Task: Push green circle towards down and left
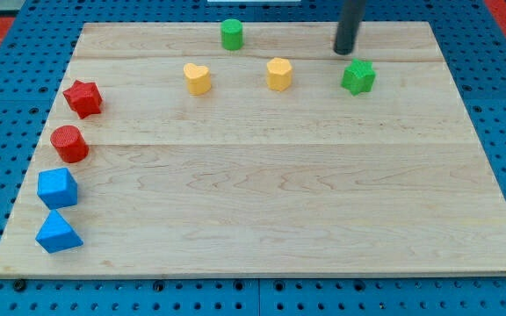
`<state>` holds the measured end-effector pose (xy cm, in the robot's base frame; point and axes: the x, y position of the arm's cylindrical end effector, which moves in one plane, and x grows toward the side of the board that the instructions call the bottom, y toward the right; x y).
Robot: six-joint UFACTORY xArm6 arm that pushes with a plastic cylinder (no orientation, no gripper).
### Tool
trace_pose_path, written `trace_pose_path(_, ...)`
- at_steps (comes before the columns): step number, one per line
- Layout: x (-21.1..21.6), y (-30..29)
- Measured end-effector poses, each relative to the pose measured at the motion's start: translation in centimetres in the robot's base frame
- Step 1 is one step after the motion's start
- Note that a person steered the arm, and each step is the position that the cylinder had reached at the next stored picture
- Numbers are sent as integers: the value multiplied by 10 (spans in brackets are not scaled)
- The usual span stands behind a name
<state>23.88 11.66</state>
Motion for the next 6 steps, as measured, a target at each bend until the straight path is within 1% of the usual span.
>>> trace_pose_path(1, -19, -59)
trace_pose_path(3, -16, -184)
trace_pose_path(4, -26, -173)
trace_pose_path(5, -46, -186)
trace_pose_path(6, -42, -233)
